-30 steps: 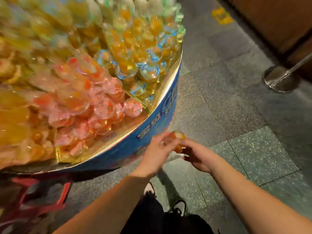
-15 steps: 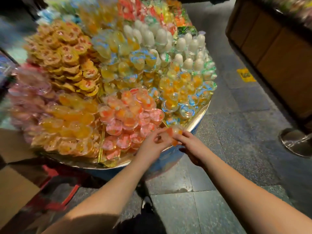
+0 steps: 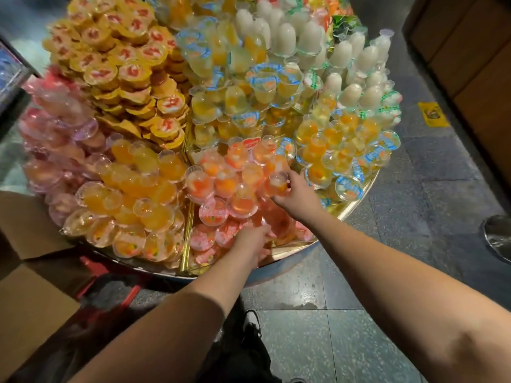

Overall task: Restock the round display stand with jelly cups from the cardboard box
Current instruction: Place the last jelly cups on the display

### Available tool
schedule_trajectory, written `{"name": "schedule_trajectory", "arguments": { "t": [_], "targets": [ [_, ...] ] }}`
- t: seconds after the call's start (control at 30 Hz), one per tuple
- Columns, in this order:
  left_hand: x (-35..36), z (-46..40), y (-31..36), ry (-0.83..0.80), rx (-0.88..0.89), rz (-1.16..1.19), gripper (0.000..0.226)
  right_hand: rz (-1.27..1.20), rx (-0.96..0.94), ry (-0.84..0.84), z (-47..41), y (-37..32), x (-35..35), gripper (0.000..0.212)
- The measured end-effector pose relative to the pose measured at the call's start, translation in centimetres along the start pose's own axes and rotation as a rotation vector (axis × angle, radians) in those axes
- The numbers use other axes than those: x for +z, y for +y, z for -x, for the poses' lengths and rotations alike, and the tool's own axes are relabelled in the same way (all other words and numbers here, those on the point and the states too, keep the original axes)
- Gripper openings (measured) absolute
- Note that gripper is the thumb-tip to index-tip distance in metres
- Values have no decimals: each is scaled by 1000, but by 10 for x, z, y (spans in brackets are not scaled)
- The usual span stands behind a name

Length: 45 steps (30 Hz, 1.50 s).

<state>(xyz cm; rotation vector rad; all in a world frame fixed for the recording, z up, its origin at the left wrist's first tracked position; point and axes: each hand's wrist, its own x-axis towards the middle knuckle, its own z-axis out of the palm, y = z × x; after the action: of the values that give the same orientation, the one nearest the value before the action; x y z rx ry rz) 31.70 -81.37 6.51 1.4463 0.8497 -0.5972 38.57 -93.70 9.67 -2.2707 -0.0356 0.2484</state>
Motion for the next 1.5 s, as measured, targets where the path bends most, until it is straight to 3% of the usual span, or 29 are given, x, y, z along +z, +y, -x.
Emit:
{"name": "schedule_trajectory", "arguments": {
  "t": [0.3,0.63,1.13,1.5],
  "targets": [
    [-15,-33,5,38,-20,38,41,165,-18,20,-10,9,16,63],
    [-19,-43,1,44,-9,68,41,191,-5,45,-15,14,30,62],
    [-30,-40,4,28,-10,95,34,203,48,69,-7,16,33,90],
    [-73,18,-26,10,71,87,19,179,66,219,65,-4,21,58]
  ]
}}
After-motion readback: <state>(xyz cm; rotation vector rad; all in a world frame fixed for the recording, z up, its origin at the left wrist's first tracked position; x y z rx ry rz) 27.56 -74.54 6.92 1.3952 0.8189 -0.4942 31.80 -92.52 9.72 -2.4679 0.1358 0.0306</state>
